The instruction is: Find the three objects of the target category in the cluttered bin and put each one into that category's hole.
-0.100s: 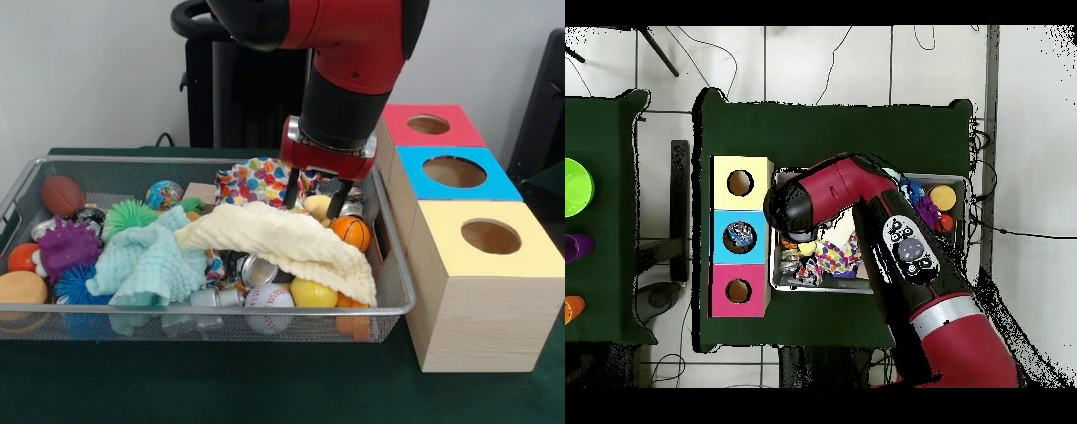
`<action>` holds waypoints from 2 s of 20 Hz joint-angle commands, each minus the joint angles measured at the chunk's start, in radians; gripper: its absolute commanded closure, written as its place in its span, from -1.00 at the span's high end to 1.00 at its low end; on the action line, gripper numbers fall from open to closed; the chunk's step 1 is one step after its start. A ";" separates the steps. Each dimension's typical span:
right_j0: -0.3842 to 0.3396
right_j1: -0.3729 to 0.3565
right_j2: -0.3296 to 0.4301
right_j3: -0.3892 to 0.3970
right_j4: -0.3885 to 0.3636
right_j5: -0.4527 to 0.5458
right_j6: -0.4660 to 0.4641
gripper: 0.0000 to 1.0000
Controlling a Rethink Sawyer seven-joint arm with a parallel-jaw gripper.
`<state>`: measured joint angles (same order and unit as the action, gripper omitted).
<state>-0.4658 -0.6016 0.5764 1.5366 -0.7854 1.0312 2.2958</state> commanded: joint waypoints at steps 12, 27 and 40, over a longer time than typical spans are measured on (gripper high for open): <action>-0.015 0.018 -0.050 -0.019 -0.025 -0.061 -0.104 1.00; -0.023 0.009 -0.056 0.004 -0.010 -0.081 -0.097 1.00; -0.043 0.009 -0.050 0.004 0.010 -0.083 -0.125 1.00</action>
<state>-0.4703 -0.6016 0.5353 1.5288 -0.7834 1.0188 2.2958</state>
